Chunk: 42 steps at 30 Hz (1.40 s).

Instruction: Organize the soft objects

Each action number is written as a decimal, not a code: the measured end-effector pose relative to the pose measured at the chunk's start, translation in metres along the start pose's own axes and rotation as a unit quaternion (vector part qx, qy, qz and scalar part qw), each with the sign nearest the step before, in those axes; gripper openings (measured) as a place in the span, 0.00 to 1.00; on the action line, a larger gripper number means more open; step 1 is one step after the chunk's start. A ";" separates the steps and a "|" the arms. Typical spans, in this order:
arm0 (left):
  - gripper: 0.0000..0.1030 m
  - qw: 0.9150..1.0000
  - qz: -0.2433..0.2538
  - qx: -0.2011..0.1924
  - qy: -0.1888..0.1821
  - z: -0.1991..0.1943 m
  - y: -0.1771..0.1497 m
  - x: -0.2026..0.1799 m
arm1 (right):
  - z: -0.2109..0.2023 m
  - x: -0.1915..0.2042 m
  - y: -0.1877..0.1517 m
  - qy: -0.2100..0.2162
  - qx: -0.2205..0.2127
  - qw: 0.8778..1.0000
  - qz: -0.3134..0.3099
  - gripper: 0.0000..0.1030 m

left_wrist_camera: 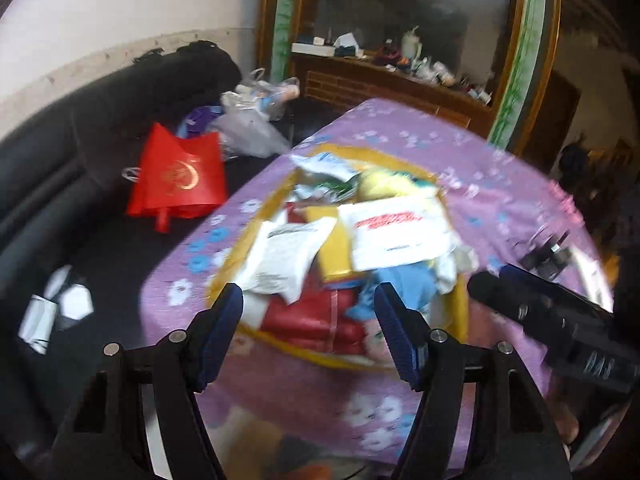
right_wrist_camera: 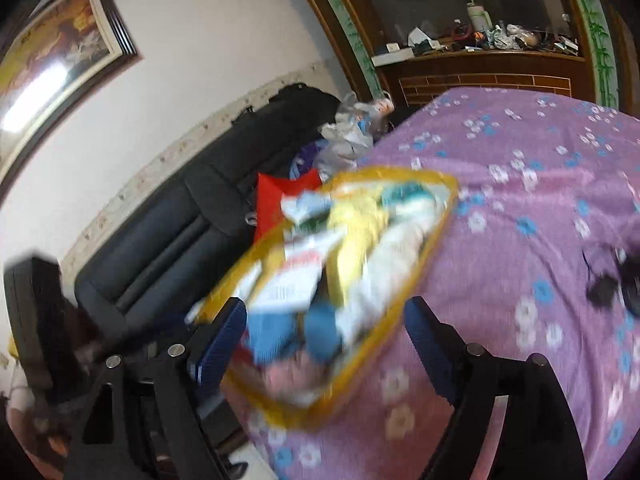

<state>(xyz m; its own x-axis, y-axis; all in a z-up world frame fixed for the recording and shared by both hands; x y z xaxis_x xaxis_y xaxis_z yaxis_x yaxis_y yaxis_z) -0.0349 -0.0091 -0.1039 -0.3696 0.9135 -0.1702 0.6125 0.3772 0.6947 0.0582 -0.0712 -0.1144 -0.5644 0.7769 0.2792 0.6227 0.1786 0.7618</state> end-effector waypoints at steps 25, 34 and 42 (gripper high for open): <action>0.66 0.997 0.029 -0.024 0.064 -0.055 -0.018 0.005 | -0.032 0.039 -0.025 -0.066 0.020 0.997 -0.020 0.79; 0.66 0.997 0.031 -0.029 0.070 -0.061 -0.018 0.011 | -0.044 0.048 -0.026 -0.064 0.015 0.998 -0.019 0.80; 0.66 0.996 0.037 -0.009 0.077 -0.038 -0.018 0.013 | -0.029 0.036 -0.025 -0.065 0.031 0.997 -0.014 0.81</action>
<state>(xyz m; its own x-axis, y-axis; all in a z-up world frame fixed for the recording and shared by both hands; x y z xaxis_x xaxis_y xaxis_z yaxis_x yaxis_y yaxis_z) -0.0774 -0.0099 -0.0919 -0.4276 0.9039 -0.0099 0.6301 0.3059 0.7138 0.0061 -0.0652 -0.1063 -0.5088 0.8424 0.1775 0.6429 0.2347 0.7291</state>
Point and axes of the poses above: each gripper's, at about its wrist camera, not at the fingertips, and z roughly the way its jaws point, x to its left, y to its top, the point moved 4 cm from there along z, roughly the way its jaws point, and after that the axes turned 1 degree about -y, right-handed, at the moved point
